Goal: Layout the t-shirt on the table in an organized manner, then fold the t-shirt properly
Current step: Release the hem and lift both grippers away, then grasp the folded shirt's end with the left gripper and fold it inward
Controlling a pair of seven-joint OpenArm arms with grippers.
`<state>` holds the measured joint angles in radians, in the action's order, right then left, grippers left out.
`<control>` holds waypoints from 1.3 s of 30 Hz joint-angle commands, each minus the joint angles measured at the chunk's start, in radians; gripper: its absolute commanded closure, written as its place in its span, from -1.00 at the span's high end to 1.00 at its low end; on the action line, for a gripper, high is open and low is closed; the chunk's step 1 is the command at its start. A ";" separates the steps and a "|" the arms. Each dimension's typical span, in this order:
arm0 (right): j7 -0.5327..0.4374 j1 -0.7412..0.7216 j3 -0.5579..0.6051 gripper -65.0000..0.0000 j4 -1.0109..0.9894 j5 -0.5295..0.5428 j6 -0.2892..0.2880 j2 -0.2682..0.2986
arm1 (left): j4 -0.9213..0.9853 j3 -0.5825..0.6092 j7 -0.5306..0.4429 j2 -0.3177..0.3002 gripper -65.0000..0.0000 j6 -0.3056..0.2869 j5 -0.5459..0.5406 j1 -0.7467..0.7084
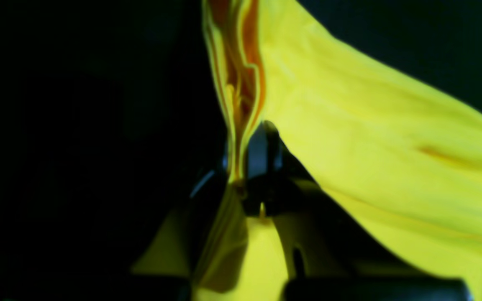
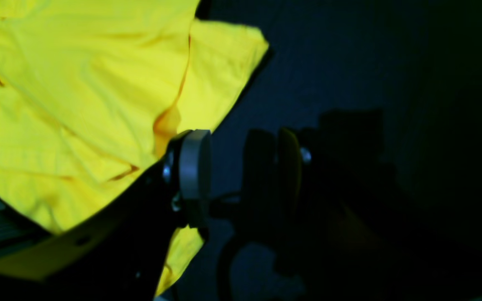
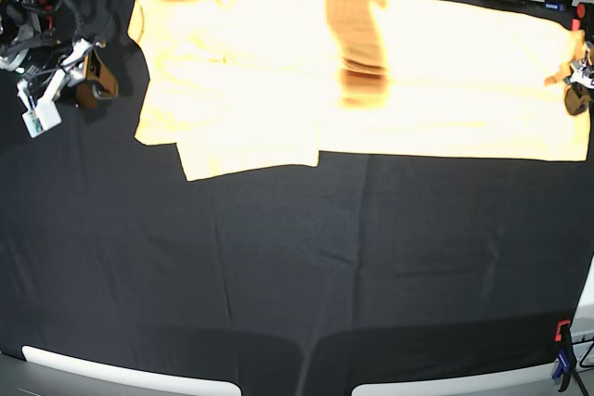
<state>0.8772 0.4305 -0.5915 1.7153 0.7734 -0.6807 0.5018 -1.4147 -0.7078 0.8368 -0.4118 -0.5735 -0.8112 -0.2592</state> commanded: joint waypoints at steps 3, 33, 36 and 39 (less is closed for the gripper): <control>-0.023 -0.040 -0.011 -0.22 0.024 0.019 -0.002 0.022 | -0.132 -0.006 0.129 0.019 -1.00 -0.010 -0.175 0.004; -0.023 -0.087 -0.011 -0.22 0.024 0.019 -0.002 0.022 | -0.483 0.718 0.105 0.278 -1.00 0.163 -0.018 -0.054; -0.023 -0.087 -0.011 -0.22 0.024 0.019 -0.002 0.022 | -0.483 0.737 0.104 0.278 -0.67 0.157 -0.040 -0.051; -0.023 -0.087 -0.011 -0.22 0.024 0.019 -0.001 0.022 | -0.483 0.768 0.107 0.279 -0.07 0.087 -0.163 -0.044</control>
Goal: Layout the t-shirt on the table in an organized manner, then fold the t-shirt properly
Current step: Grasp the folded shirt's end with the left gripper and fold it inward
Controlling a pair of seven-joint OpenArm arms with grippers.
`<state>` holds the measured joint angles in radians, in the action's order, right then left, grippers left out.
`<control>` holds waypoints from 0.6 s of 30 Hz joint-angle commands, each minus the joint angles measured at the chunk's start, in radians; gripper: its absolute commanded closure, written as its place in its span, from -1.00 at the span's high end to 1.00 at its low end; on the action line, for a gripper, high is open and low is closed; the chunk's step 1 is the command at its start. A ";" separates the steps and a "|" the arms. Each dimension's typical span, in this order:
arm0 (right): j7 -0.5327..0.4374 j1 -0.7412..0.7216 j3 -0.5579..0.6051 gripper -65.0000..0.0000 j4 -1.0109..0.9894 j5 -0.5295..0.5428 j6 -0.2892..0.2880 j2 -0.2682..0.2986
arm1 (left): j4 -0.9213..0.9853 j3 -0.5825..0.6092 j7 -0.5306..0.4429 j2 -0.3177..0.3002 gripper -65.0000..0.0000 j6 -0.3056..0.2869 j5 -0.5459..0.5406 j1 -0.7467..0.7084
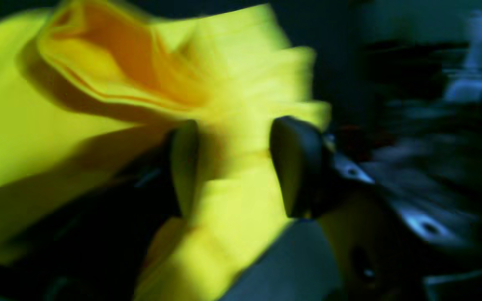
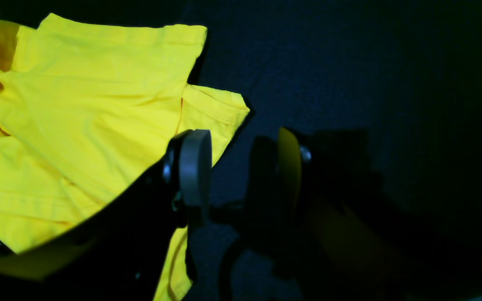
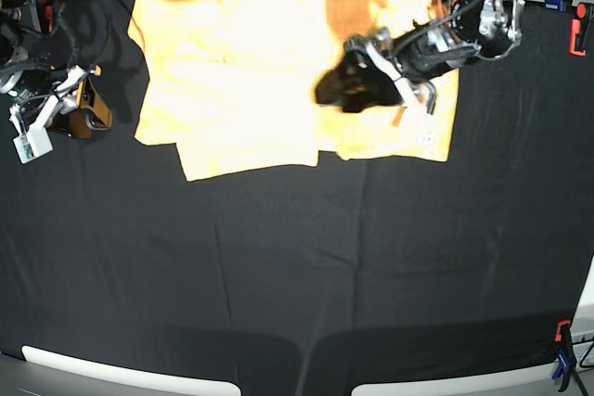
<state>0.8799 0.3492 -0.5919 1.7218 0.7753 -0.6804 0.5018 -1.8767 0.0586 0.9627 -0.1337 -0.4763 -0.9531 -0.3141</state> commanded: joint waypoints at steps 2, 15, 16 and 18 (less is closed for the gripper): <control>-0.026 -0.006 -0.010 -0.22 0.017 0.018 -0.002 0.022 | -0.021 0.039 0.028 0.001 -0.06 -0.063 -0.131 0.027; 0.160 -0.005 -0.010 -0.22 0.017 0.118 -0.001 0.022 | -0.021 -0.121 0.051 0.000 -0.06 -0.127 -0.014 0.141; 0.202 -0.005 -0.010 -0.22 0.015 0.161 -0.001 0.021 | -0.021 -0.157 0.025 0.000 -0.06 -0.127 0.021 0.144; 0.244 -0.006 -0.010 -0.22 0.003 0.233 -0.001 0.022 | -0.021 -0.222 -0.019 0.000 -0.06 -0.127 0.087 0.150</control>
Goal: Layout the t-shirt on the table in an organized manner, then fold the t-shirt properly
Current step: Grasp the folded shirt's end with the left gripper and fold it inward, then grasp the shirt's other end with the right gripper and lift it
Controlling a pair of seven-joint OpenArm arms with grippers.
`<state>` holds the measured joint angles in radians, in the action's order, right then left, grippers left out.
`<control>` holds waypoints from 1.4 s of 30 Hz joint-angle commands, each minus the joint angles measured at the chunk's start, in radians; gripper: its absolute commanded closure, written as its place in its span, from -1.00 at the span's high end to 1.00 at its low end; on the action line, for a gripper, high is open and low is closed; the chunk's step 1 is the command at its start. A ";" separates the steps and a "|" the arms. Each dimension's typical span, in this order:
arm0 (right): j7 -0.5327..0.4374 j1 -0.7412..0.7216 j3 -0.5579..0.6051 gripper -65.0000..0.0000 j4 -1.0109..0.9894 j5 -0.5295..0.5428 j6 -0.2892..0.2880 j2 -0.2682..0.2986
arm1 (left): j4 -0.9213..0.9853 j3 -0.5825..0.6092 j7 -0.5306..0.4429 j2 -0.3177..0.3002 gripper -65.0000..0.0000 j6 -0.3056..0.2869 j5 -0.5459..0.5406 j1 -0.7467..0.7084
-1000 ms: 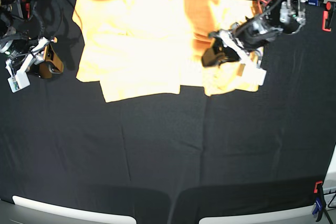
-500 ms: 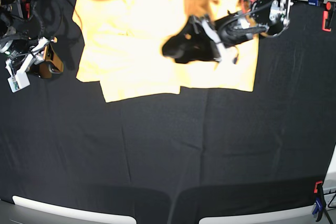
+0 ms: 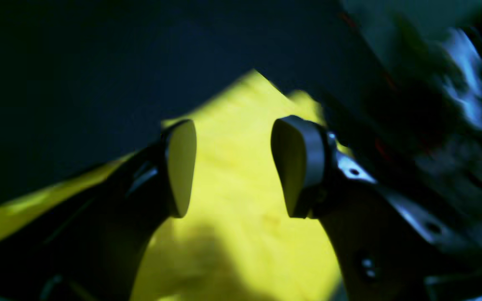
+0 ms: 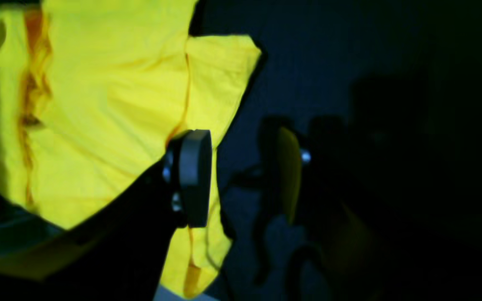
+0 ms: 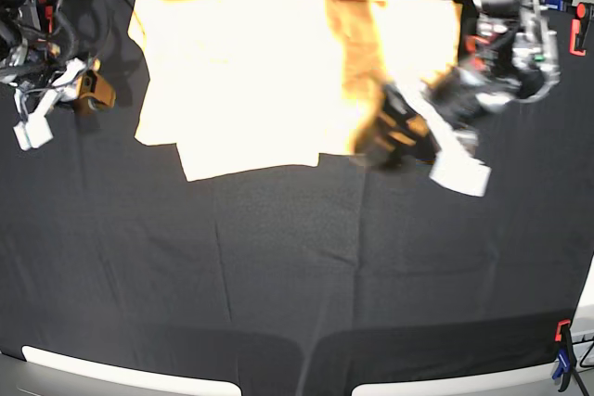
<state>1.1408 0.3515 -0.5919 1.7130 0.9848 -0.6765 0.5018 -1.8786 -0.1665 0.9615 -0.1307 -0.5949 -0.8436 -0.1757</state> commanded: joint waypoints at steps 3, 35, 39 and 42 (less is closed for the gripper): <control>-0.010 -0.008 -0.010 -0.22 -0.021 0.117 0.001 0.016 | -0.019 -0.063 -0.047 -0.006 -0.06 -0.008 0.026 0.013; -0.129 -0.033 0.307 -0.65 -0.174 0.006 -0.005 -0.095 | -0.019 -0.081 -0.043 -0.039 -0.06 -0.008 0.033 0.012; -0.153 -0.058 0.307 -1.00 -0.174 0.004 -0.008 -0.095 | -0.019 -0.081 -0.043 -0.039 -0.06 -0.008 0.037 0.012; -0.153 -0.074 0.296 -1.00 -0.174 -0.019 -0.008 -0.094 | -0.019 -0.081 -0.043 -0.040 -0.06 -0.008 0.098 0.012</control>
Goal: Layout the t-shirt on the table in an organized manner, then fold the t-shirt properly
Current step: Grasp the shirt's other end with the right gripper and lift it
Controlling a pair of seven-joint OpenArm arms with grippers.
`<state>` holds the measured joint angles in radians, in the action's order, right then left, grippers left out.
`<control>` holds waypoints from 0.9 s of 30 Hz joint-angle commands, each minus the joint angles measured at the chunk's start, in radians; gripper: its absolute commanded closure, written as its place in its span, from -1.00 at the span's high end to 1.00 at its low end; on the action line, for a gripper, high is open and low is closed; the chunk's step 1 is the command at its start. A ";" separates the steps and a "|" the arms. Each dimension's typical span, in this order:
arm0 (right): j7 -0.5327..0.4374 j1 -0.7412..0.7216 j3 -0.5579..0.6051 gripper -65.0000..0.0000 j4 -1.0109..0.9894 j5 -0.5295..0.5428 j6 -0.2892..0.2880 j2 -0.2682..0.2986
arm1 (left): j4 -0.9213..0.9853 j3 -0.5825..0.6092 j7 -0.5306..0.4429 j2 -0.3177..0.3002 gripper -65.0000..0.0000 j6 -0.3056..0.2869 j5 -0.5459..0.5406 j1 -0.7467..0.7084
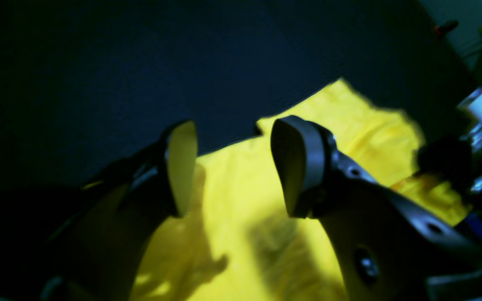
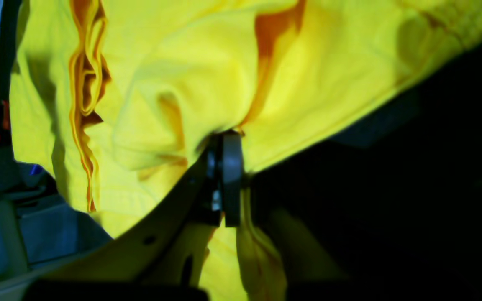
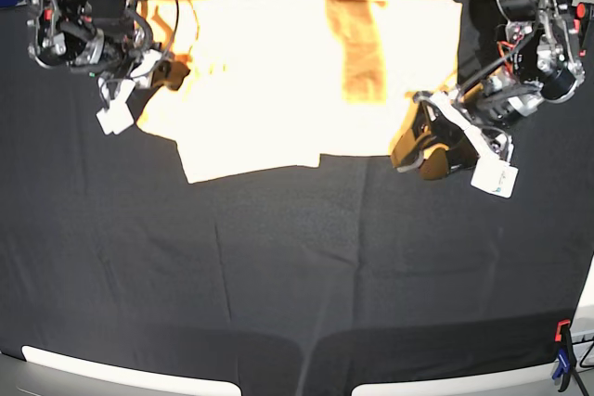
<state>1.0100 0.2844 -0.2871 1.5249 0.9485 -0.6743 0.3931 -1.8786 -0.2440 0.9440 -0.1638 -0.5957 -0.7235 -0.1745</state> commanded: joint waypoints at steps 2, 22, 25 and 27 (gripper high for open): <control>-0.023 -0.010 -0.034 -1.00 0.021 -0.008 -0.011 0.014 | -0.019 -0.003 -0.026 -0.006 -0.06 -0.007 0.008 0.011; 0.047 -0.021 0.093 -1.00 0.479 -0.035 0.005 -0.250 | -0.019 -0.003 -0.029 -0.006 -0.06 -0.007 0.009 -0.044; 0.023 -0.047 0.222 -1.00 0.479 -0.120 0.042 -0.324 | -0.019 -0.003 -0.024 -0.006 -0.06 -0.007 0.010 -0.047; -0.009 -0.052 0.303 -1.00 0.479 -0.214 0.074 -0.374 | -0.019 -0.004 -0.023 -0.013 -0.06 -0.007 0.010 -0.049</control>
<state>1.0218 0.2409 0.0200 1.9835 0.7002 -0.5964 0.0196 -1.8786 -0.2443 0.9421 -0.1669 -0.5961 -0.6949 -0.2276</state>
